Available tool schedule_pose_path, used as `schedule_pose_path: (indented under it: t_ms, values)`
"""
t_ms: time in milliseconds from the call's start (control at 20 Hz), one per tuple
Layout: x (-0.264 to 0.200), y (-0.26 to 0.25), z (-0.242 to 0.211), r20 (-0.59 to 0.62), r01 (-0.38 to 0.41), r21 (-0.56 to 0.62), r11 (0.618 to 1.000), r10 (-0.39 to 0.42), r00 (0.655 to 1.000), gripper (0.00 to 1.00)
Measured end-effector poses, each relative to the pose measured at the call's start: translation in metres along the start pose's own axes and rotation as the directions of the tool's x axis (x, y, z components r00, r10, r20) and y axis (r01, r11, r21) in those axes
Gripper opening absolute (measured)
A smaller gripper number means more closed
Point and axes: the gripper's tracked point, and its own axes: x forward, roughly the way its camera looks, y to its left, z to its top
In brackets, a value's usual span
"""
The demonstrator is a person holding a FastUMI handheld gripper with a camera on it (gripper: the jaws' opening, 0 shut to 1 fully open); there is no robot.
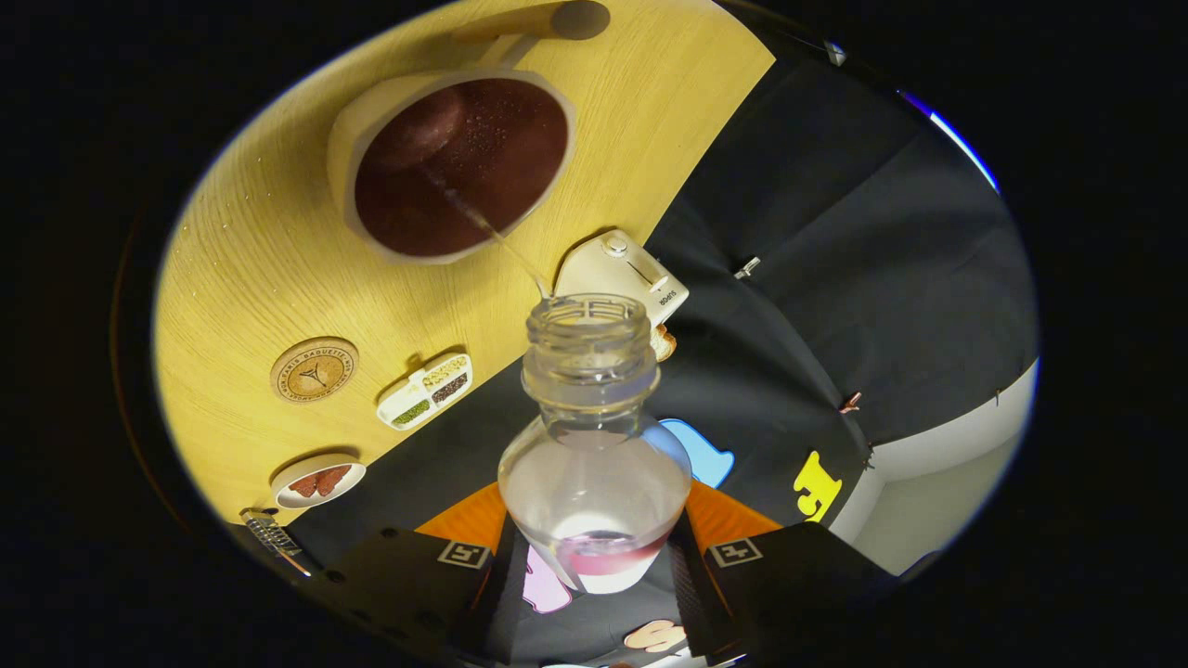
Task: Take the bottle from table, then pour the juice into the cup, finally place the bottle on the coaster
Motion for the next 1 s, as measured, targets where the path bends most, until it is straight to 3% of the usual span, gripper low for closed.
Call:
schedule_pose_path:
  t_ms: [1000]
  values:
    - [0.0001,0.0029,-0.0078,-0.015,-0.01,0.004,1.0,0.01,1.0,0.7]
